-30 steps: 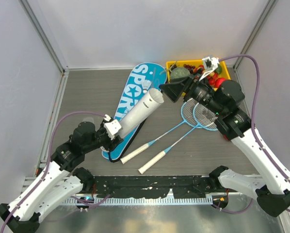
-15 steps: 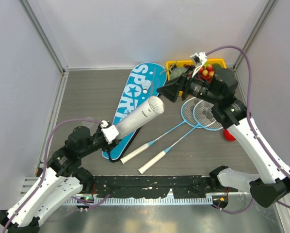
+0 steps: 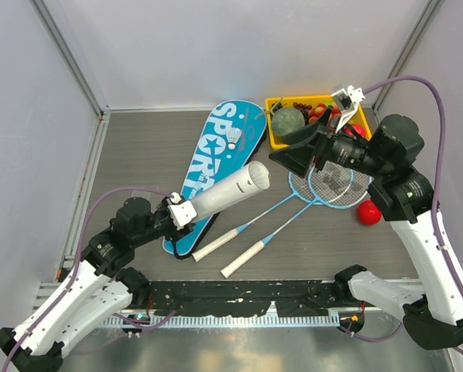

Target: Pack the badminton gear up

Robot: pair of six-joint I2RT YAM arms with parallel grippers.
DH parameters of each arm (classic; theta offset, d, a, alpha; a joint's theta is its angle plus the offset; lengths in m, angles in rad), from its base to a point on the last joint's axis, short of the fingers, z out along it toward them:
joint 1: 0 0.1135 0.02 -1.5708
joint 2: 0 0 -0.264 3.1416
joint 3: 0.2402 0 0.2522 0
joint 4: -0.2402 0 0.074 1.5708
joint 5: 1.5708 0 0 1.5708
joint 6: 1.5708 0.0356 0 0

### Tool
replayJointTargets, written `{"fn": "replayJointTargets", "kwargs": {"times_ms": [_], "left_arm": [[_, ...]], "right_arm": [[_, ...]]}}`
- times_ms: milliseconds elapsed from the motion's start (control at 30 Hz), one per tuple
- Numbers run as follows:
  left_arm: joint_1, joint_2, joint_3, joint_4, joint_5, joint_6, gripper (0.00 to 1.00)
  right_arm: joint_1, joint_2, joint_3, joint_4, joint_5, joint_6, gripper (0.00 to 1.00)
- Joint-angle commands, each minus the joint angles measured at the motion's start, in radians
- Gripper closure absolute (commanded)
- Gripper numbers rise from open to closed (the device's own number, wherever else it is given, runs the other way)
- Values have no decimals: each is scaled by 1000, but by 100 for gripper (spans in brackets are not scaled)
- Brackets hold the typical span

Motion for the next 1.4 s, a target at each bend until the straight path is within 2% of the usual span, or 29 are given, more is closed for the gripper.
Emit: {"fn": "replayJointTargets", "kwargs": {"times_ms": [0, 333, 633, 800, 1033, 1267, 1367], "left_arm": [[-3, -2, 48, 58, 19, 9, 83], [-4, 4, 59, 69, 4, -13, 83], [-3, 54, 96, 53, -10, -43, 83], [-3, 82, 107, 44, -22, -51, 83], [-3, 96, 118, 46, -42, -90, 84], [-3, 45, 76, 24, -157, -82, 85], [-3, 4, 47, 33, -173, -102, 85]], "right_arm": [[-2, 37, -2, -86, -46, -27, 24], [7, 135, -16, -209, -97, -86, 32], [32, 173, -54, -220, -42, -116, 36], [33, 177, -73, -172, -33, -90, 33], [50, 215, -122, -91, -10, -28, 38], [32, 230, -74, 50, -5, 64, 26], [-20, 241, -83, 220, -14, 149, 24]]}}
